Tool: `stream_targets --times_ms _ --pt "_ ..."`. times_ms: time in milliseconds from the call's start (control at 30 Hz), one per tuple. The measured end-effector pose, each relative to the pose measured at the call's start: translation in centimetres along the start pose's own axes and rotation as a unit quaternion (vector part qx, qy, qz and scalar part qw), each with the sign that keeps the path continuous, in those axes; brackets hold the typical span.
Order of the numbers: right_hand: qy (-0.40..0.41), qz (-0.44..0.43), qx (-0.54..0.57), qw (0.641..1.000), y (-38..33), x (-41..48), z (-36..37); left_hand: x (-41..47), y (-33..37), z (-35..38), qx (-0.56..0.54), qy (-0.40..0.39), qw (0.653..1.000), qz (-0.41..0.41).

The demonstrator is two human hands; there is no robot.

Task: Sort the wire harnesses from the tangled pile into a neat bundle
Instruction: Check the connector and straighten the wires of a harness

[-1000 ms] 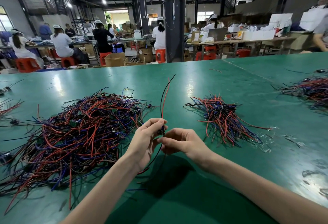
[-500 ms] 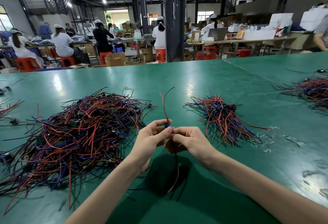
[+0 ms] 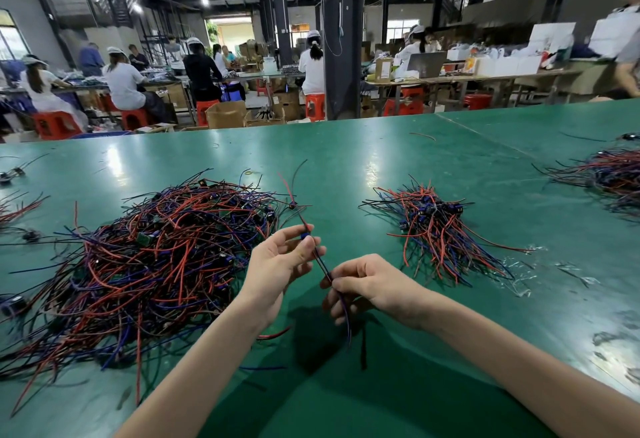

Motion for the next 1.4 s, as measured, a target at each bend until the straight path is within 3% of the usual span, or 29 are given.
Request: stream_targets --times_ms 133,300,633,1033,1200,1400 --pt "-0.023 0.010 -0.022 0.999 0.5 -0.1 0.5 0.9 0.2 -1.4 -0.107 0.037 0.993 -0.035" --pt "-0.033 0.001 -0.055 0.998 0.7 -0.1 0.6 1.9 1.0 -2.8 -0.141 0.057 0.988 -0.013" --pt "-0.048 -0.020 -0.131 0.990 0.9 -0.1 0.8 2.0 1.4 -3.3 -0.110 0.073 0.991 0.012" --pt "-0.039 -0.015 -0.050 0.998 0.9 -0.4 1.3 2.2 2.1 -4.2 -0.093 0.102 0.990 0.029" --pt "-0.059 -0.082 -0.104 0.989 -0.4 -0.7 1.8 2.2 1.7 -4.0 -0.056 0.102 0.993 0.036" --pt "-0.091 -0.115 -0.078 0.986 -1.4 -1.0 2.3 2.1 0.4 -3.6 -0.030 0.097 0.995 0.022"
Point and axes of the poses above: each hand's wrist, its own x-axis towards the middle knuckle, its own z-axis out of the palm, y = z × x, the point moved 9 cm from there along x, towards the middle knuckle, and after that the axes turned 7 degrees about y, right-handed, at the moved point
